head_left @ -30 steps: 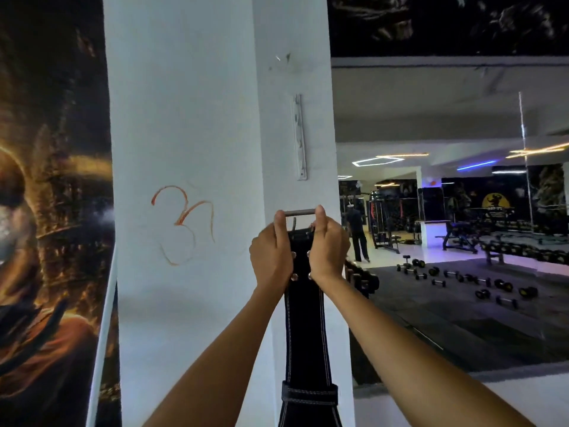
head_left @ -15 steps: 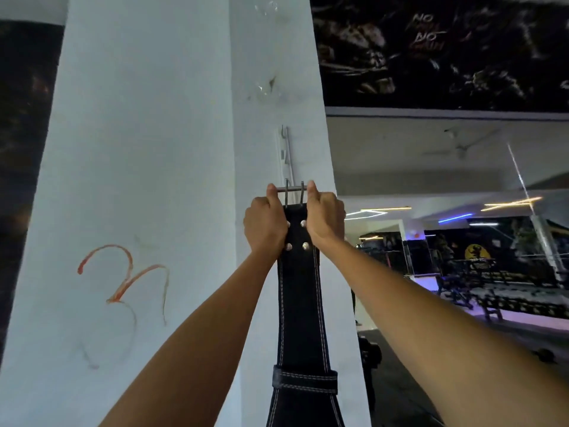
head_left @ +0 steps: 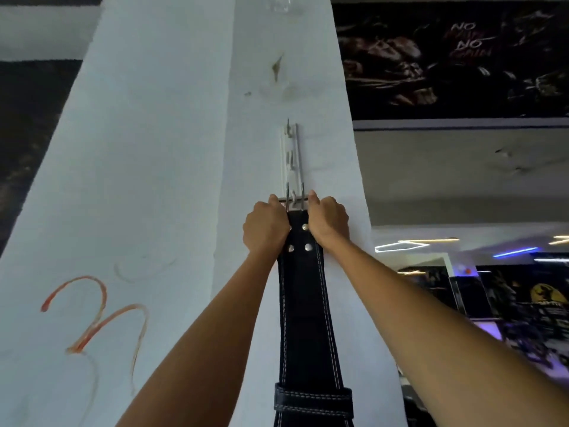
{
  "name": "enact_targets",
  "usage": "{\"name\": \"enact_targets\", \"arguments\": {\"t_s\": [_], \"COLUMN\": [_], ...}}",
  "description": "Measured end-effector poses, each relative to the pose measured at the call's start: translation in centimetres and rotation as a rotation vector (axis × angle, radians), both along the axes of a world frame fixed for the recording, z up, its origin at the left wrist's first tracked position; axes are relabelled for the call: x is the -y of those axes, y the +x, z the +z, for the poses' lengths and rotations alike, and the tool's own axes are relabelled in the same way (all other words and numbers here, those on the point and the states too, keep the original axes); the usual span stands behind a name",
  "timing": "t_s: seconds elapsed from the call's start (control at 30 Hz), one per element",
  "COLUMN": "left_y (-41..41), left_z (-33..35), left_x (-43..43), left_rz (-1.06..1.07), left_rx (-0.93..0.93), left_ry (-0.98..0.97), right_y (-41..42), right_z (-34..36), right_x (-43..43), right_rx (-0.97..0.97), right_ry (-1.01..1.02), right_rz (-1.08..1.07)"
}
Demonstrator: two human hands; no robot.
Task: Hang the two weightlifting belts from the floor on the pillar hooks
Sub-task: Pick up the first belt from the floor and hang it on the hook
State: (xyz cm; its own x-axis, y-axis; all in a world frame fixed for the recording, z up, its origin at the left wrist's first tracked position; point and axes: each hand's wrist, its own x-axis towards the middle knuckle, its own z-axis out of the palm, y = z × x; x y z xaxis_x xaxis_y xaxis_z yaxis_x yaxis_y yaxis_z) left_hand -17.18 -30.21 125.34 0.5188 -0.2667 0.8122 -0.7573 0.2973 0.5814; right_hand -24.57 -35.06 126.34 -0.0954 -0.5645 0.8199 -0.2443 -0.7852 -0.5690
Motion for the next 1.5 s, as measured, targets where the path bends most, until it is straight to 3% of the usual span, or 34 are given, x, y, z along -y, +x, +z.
{"name": "enact_targets", "arguments": {"t_s": [0.13,0.3,0.57,0.67,0.77,0.9,1.03,1.13,1.3,1.5], "left_y": [0.7,1.8,1.3,1.8,2.0,1.5,1.2,1.4,1.0,1.0], "left_z": [-2.1,-3.9,-0.8,-0.7,-2.5,-6.8,-13.9,-21.7,-33.2,-37.1], "left_x": [-0.3,-0.6,-0.1,-0.1,-0.5,-1.3,-3.4,-4.8,-5.4,-5.6], "left_rz": [-0.100,-0.355,-0.465,-0.562,-0.678,-0.792,-0.838,-0.867,-0.857,-0.886], "left_rx": [0.118,0.096,-0.213,-0.234,-0.140,-0.014,-0.003,-0.081,-0.338,-0.520], "left_ry": [-0.138,-0.251,-0.165,-0.131,-0.120,-0.172,-0.071,-0.030,0.103,0.189], "right_y": [0.0,0.4,-0.1,0.2,0.3,0.2,-1.6,-3.6,-5.0,-4.8], "right_z": [-2.6,-4.7,-1.2,-1.1,-2.9,-7.6,-14.3,-21.8,-34.6,-37.7], "right_x": [-0.1,0.0,-0.6,-0.4,-0.3,-1.2,-2.9,-3.4,-4.1,-4.1], "right_rx": [0.016,0.110,-0.004,0.002,0.082,0.126,0.115,0.066,0.207,0.277], "right_ry": [-0.133,-0.180,-0.022,-0.017,-0.083,-0.093,-0.074,0.035,0.394,0.558], "right_rz": [0.042,0.356,0.142,0.144,0.304,0.480,0.663,0.686,0.612,0.600]}}
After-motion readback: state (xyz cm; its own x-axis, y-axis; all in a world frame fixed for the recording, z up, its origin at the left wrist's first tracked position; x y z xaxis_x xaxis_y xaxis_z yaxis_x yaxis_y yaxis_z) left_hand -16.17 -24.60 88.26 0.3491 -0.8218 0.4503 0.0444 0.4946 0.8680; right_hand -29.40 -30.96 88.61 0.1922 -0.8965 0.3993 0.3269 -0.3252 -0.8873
